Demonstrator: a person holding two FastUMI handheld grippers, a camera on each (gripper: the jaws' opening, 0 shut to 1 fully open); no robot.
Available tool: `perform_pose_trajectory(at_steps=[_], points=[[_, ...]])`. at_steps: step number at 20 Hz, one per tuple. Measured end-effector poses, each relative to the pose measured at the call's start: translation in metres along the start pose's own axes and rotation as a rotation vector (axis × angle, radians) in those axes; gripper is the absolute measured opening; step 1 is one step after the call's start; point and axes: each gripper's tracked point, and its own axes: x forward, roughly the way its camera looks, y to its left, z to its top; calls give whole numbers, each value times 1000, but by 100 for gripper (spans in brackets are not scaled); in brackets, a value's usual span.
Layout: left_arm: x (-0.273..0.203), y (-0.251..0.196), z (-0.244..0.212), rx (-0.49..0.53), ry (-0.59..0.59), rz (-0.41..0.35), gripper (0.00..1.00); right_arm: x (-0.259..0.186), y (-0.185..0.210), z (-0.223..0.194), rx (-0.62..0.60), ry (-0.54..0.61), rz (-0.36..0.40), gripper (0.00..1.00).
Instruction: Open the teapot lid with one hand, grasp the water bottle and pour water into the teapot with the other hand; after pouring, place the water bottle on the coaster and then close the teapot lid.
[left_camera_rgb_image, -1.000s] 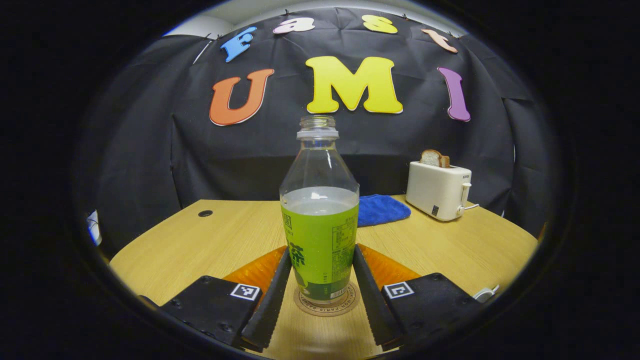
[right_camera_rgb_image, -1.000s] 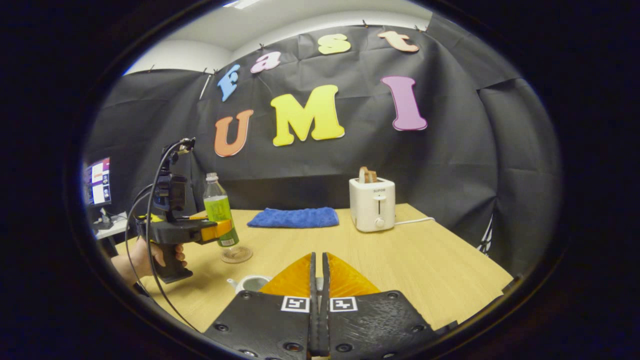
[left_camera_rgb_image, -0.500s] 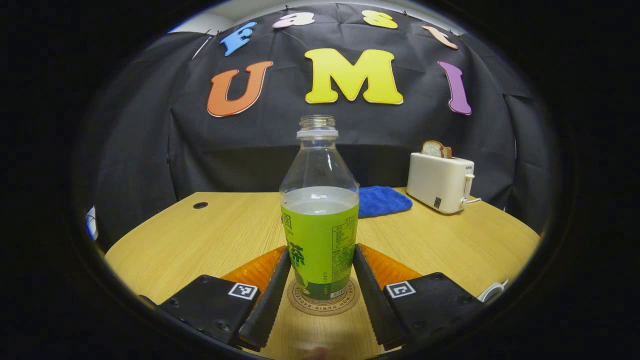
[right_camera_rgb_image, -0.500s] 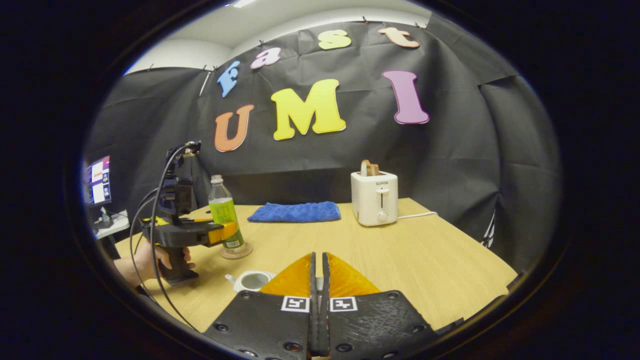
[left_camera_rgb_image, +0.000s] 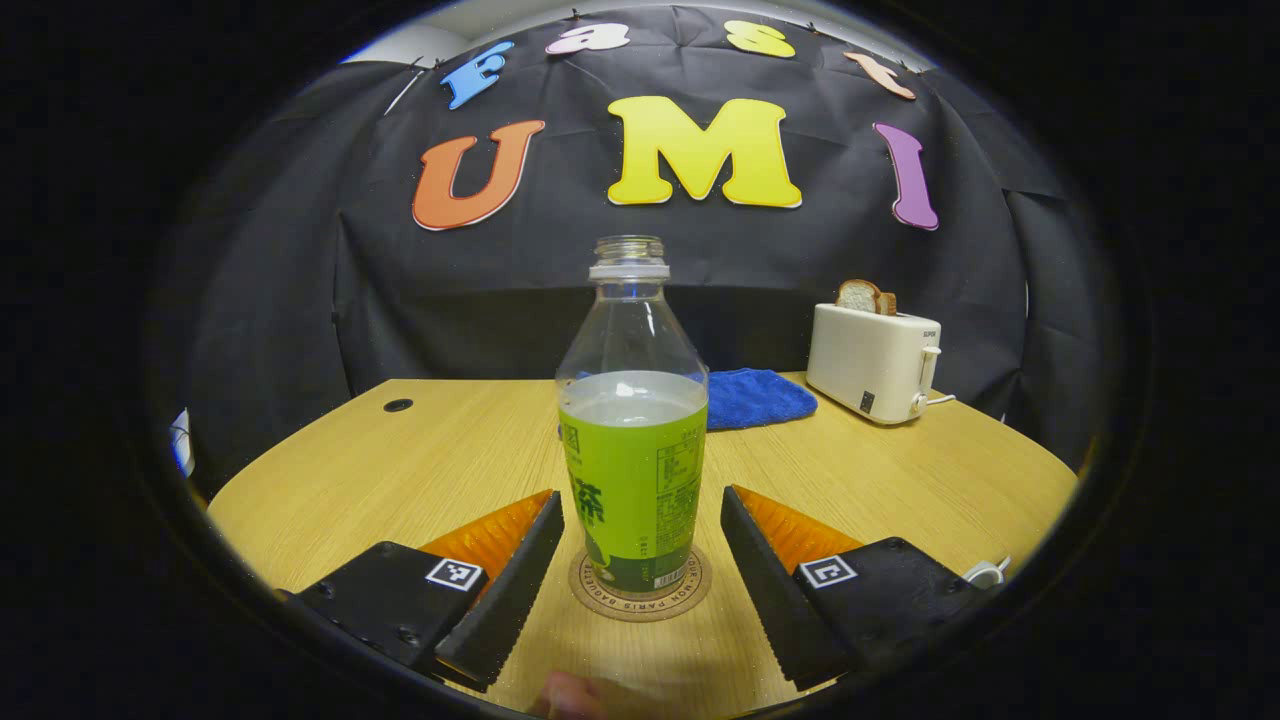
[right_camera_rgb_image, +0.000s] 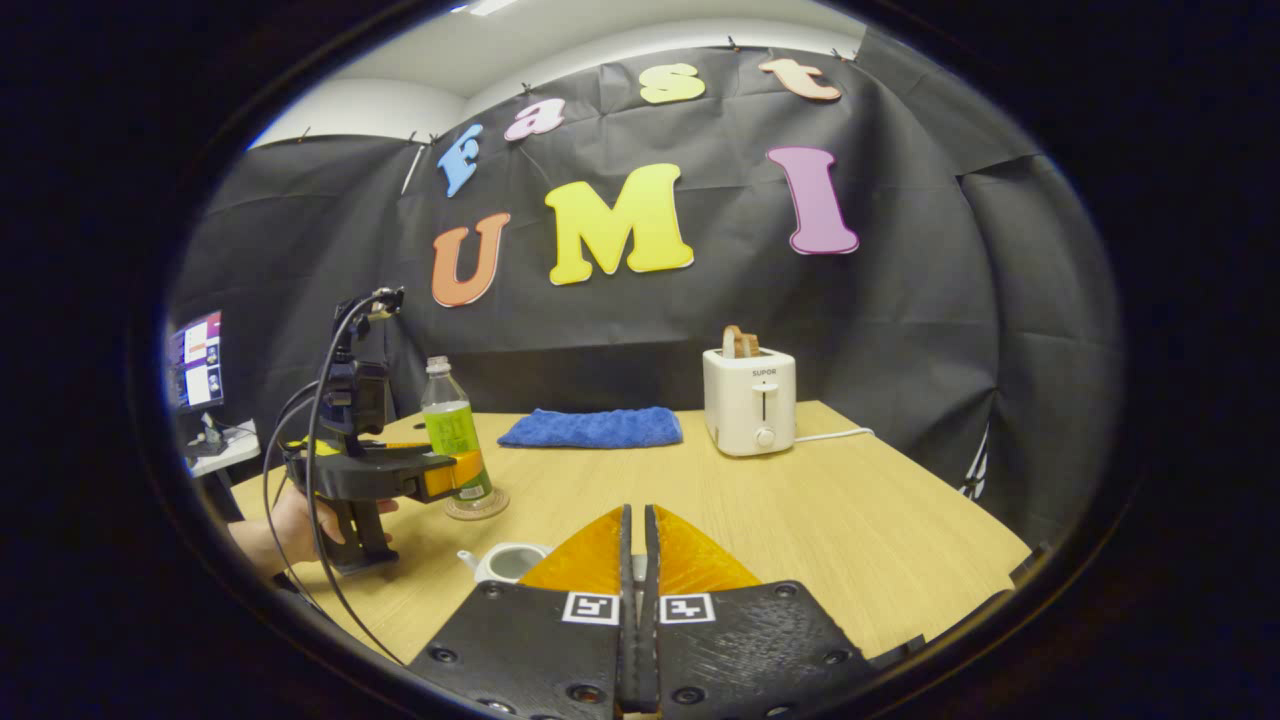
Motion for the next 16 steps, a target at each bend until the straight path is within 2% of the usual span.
perform_pose_trajectory(at_steps=[5, 10, 16], points=[[-38, 26, -3, -23, -5, 49, 99, 4, 16, 14, -29, -26, 27, 0], [-86, 50, 9, -35, -66, 108, 99, 17, 47, 26, -53, -55, 84, 0], [-139, 76, 17, -69, -131, 170, 98, 39, 82, 13, -76, -50, 171, 0]])
